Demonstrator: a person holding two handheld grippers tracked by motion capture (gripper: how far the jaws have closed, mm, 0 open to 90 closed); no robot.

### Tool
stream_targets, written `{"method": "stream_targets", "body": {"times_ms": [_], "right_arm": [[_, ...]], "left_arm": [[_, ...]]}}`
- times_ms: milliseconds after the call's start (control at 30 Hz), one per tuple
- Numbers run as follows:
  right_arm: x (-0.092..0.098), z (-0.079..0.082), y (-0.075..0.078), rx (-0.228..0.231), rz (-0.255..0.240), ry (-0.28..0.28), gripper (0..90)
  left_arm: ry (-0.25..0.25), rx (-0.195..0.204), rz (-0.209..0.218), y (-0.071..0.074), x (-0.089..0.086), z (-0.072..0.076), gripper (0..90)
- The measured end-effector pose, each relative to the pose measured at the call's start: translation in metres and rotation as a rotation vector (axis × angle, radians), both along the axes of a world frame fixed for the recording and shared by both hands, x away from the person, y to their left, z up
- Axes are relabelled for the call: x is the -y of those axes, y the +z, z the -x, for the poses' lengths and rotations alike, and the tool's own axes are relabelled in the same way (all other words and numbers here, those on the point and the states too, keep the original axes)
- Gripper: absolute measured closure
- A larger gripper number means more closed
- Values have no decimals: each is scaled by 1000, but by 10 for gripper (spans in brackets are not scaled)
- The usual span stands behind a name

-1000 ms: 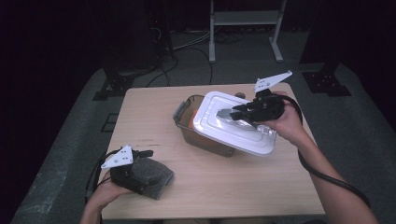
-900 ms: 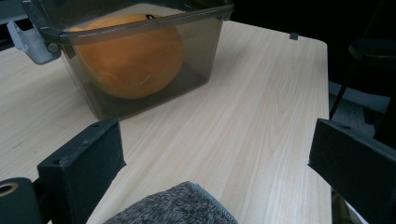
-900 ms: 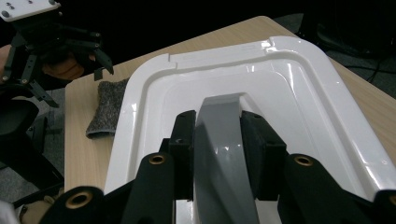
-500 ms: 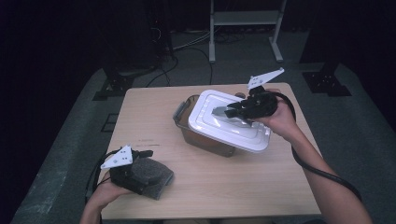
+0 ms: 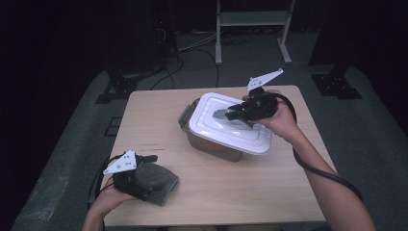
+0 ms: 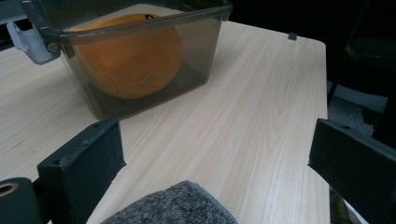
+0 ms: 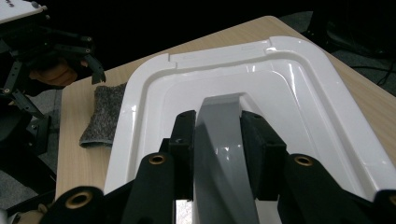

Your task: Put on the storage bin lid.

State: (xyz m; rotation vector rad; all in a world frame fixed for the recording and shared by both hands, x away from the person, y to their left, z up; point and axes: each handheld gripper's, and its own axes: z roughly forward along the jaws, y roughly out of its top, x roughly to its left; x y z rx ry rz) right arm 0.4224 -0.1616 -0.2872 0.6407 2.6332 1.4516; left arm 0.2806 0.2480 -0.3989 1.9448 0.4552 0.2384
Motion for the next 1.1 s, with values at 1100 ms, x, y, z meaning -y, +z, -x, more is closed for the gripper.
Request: {"method": "stream_targets", "body": {"times_ms": [1100], "right_arm": [[-27, -33, -19, -38, 13, 15, 660]], "left_arm": [[-3, -8, 5, -2, -1, 1, 26]]}}
